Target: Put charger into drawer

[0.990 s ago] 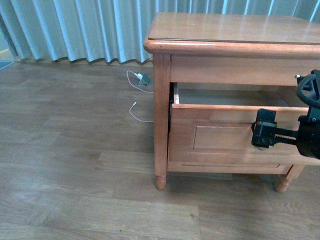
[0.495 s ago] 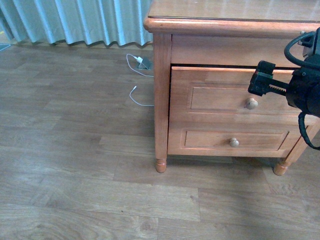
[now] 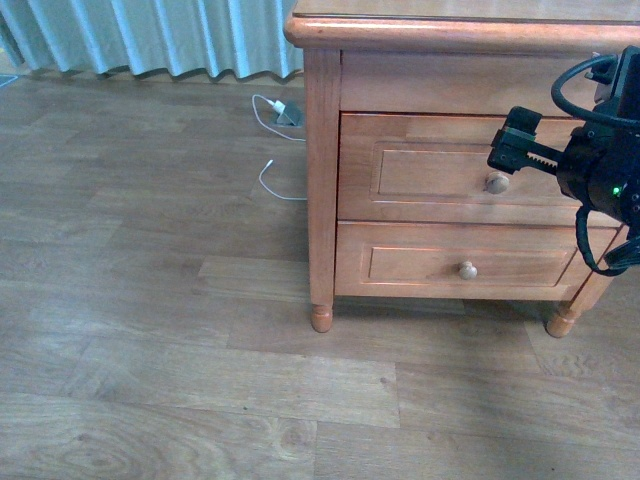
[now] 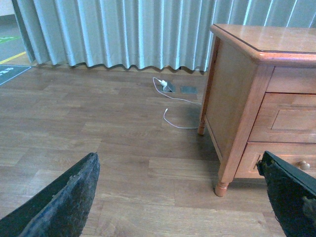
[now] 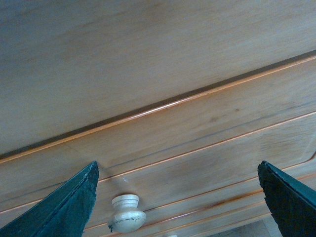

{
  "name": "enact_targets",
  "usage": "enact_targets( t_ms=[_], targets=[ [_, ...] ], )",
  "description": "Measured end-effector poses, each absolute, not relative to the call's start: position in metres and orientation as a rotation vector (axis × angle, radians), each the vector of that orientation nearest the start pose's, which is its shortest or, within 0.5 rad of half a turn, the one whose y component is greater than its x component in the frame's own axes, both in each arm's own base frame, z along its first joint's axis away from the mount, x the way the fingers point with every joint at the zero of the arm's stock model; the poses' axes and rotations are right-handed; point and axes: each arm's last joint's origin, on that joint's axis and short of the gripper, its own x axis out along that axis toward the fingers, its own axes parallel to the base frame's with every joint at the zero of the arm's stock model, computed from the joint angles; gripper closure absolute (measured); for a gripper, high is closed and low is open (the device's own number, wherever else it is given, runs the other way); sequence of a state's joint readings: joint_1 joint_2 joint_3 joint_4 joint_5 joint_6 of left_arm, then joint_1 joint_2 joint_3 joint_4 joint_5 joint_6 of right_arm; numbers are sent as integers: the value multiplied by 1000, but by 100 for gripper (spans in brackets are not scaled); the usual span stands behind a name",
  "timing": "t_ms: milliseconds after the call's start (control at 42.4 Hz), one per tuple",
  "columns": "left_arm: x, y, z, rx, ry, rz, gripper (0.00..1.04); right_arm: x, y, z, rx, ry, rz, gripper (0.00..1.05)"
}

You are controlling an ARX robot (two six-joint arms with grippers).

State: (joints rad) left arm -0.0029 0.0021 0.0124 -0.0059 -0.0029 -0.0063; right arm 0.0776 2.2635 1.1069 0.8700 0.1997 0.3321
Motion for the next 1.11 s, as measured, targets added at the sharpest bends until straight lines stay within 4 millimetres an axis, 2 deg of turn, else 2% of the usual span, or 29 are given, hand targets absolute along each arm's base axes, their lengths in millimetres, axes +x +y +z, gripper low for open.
enact_targets(
  t_ms=[330,448,684,778,896,1108],
  targets=[
    [97,0,167,-6,-4,0,6,437,25,81,294,272,-144,8],
    [97,0,167,-6,-4,0,6,425,23,86,309,289,-96,8],
    [97,0,167,-6,-4,0,6,372,24,117,302,337,36,8],
    [97,0,167,-6,-5,0,6,334,25,135,259,376,78,8],
    [97,0,167,-6,-5,0,6,306,25,148,232,397,111,8],
    [97,0,167,-6,-5,0,6,225,20,178,191,391,132,8]
  ],
)
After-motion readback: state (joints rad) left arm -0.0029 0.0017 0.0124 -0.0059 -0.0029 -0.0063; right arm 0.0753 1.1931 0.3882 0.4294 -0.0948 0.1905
